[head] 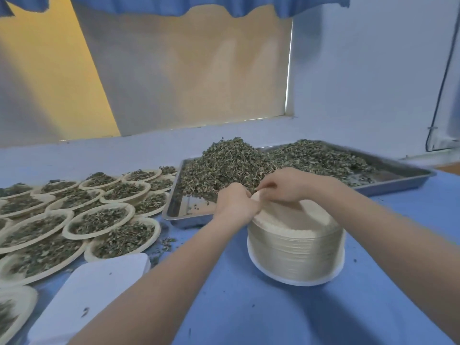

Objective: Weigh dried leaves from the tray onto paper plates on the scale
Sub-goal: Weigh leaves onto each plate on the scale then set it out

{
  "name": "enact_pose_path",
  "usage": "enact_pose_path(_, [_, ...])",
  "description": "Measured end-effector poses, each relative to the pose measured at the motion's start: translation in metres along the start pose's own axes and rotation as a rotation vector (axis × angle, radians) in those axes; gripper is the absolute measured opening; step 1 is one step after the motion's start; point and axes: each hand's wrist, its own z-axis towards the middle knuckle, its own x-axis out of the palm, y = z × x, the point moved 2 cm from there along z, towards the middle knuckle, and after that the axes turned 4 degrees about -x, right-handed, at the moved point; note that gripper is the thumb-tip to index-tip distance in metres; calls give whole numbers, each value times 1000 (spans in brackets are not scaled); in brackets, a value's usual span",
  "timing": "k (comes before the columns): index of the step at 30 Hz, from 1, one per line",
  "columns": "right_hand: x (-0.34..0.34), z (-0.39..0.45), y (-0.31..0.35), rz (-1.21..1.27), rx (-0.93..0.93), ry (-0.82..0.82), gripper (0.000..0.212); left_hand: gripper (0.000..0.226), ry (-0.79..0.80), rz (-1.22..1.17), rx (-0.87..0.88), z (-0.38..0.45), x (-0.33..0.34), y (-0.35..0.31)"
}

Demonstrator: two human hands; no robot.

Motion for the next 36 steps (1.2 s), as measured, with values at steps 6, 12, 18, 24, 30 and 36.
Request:
enact_pose_path(6, [-5,2,-24,93,-58,-141,27,11,-91,25,2,3,1,-2])
enact_pose_path(12, [-23,4,-27,320,-42,-271,19,24,-142,-4,48,9,-15,-12])
enact_pose_path(18, [-38,14,-5,348,-85,-245,18,21,-162,-131,-8,13,-53,-3])
enact_pose_path(24, [-33,49,68,297,-145,-202,27,29,-284,-159,-168,4,-117,56])
enact_pose_path(30, [15,81,172,280,-160,-114,26,17,-294,-291,-383,-45,-179,152])
enact_pose_path(36, [72,88,241,248,-115,-53,31,28,-363,-520,-525,-95,-193,236])
